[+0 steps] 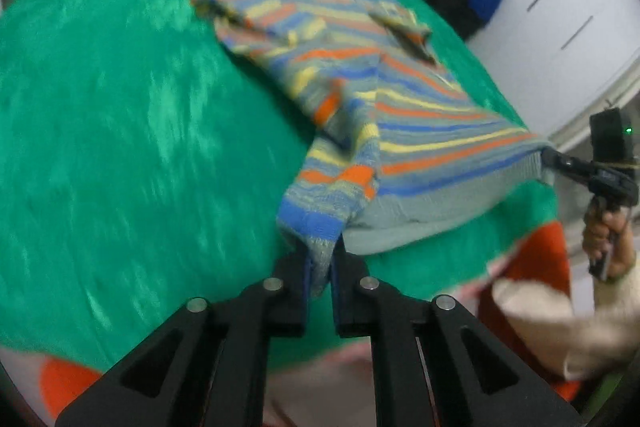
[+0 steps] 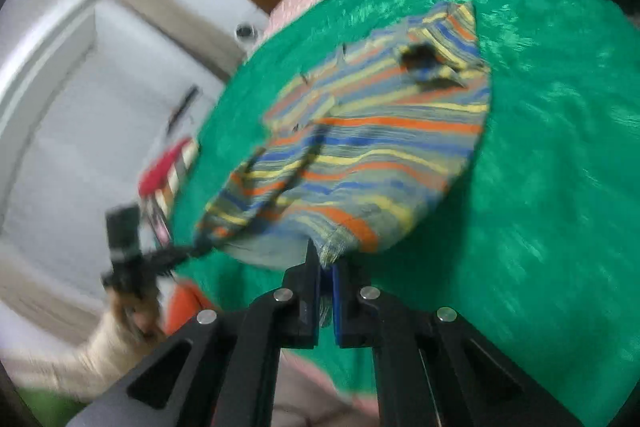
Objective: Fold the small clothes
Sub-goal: 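Grasp the striped sweater hem with the left gripper while the right gripper grasps the hem too, then lift the sweater hem with both grippers and spread it flat on the bed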
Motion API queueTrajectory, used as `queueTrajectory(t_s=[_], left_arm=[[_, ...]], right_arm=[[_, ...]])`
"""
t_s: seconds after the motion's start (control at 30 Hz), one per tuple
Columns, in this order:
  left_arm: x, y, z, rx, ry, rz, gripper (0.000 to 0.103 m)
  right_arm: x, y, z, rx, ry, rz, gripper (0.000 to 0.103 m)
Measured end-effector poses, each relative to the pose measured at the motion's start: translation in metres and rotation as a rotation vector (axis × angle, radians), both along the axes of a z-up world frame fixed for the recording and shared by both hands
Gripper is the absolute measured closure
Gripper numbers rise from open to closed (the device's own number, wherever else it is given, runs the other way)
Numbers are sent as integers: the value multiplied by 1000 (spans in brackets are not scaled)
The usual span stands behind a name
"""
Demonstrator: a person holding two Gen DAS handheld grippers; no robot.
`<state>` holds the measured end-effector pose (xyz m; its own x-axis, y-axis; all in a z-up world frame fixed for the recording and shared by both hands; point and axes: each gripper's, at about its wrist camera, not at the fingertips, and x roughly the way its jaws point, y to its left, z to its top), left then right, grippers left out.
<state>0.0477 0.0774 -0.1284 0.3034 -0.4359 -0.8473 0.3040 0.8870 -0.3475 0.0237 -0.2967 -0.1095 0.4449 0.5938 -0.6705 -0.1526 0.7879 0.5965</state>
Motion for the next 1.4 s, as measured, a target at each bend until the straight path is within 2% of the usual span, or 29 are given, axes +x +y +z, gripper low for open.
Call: queueTrajectory(t_s=[0.13, 0.2, 0.27, 0.33, 0.4, 0.47, 0.5, 0.53, 0.6, 0.7, 0.8, 0.87, 0.93, 1.0, 1.03, 1.13, 1.2, 1.27, 1.33, 1.4], left_arm=[[-9, -1, -34, 66, 38, 29, 65], [-6, -1, -40, 58, 37, 28, 53], [-9, 0, -38, 28, 22, 9, 34], [-12, -3, -33, 13, -8, -9, 29], [-11, -8, -30, 24, -38, -16, 29], [-4, -13, -31, 38, -56, -2, 29], [-1, -16, -32, 48, -58, 1, 29], [4, -21, -34, 74, -63, 3, 29], [6, -22, -37, 107, -56, 9, 29], [-1, -13, -31, 68, -35, 11, 28], [-9, -11, -27, 55, -42, -7, 23], [-7, -19, -30, 47, -42, -32, 23], [-3, -27, -33, 50, -38, -35, 27], [1, -31, -38, 45, -19, -31, 37], [3, -31, -44, 37, 6, -21, 45], [7, -23, -53, -6, 75, -2, 99], [6, -5, -47, -118, 112, 27, 101], [0, 16, -32, -209, 125, 37, 101], [-6, 32, -18, -260, 115, 34, 101], [-10, 45, -11, -274, 102, 46, 101]], right_arm=[[-12, -6, -39, -125, 64, 8, 98], [-12, -7, -61, -164, 82, 6, 93], [-9, -16, -77, -142, 101, -24, 87], [-10, -29, -82, -74, 119, -57, 66], [-14, -34, -81, -14, 118, -67, 56], [-15, -30, -80, -11, 112, -60, 56], [-15, -28, -82, -14, 113, -48, 56], [-14, -24, -85, -17, 117, -32, 68], [-11, -15, -88, -39, 144, -1, 99], [-22, -26, -61, 11, 119, 36, 99], [-38, -58, -25, -37, 74, 3, 99], [-36, -72, -27, -103, 86, -32, 99], [-30, -74, -43, -133, 116, -44, 99], [-24, -68, -58, -144, 127, -43, 99], [-22, -64, -64, -148, 130, -41, 99], [-22, -64, -74, -134, 136, -48, 99], [-24, -65, -70, -139, 133, -62, 99], [-30, -73, -53, -123, 110, -78, 99], [-39, -83, -32, -37, 86, -89, 99], [-45, -87, -21, 29, 85, -83, 99]])
